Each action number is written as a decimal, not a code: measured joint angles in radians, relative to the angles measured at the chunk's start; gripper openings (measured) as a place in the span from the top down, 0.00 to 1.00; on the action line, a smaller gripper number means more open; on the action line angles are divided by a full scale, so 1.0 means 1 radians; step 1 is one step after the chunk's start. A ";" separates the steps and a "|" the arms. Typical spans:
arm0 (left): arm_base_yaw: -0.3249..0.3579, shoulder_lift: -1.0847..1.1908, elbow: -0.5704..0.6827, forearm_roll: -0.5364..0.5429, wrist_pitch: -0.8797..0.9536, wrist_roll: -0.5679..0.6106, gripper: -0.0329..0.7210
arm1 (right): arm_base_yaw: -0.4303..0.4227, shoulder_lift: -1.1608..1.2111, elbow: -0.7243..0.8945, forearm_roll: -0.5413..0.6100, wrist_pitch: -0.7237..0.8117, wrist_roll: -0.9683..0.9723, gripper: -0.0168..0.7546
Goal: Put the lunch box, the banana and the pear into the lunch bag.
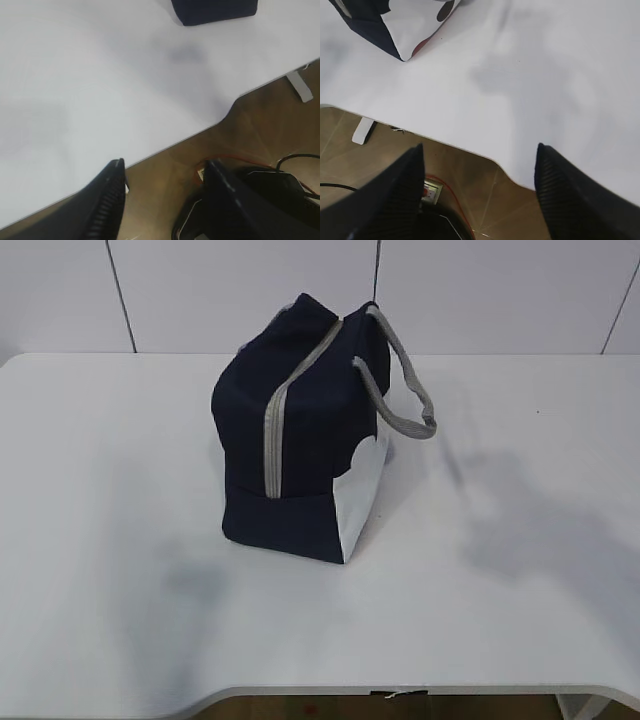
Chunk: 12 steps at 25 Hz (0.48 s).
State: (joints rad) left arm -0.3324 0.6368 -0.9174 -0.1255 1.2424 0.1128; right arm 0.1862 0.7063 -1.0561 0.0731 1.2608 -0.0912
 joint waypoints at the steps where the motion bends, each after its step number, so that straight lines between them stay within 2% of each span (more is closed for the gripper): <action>1: 0.000 -0.029 0.027 0.005 -0.007 0.000 0.45 | 0.000 -0.026 0.020 -0.007 0.001 0.000 0.27; 12: 0.000 -0.289 0.260 0.070 -0.095 0.000 0.45 | 0.000 -0.310 0.310 -0.079 -0.008 0.000 0.27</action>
State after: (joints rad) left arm -0.3324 0.3481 -0.6572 -0.0556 1.1472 0.1128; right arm 0.1862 0.3959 -0.7461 -0.0061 1.2530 -0.0912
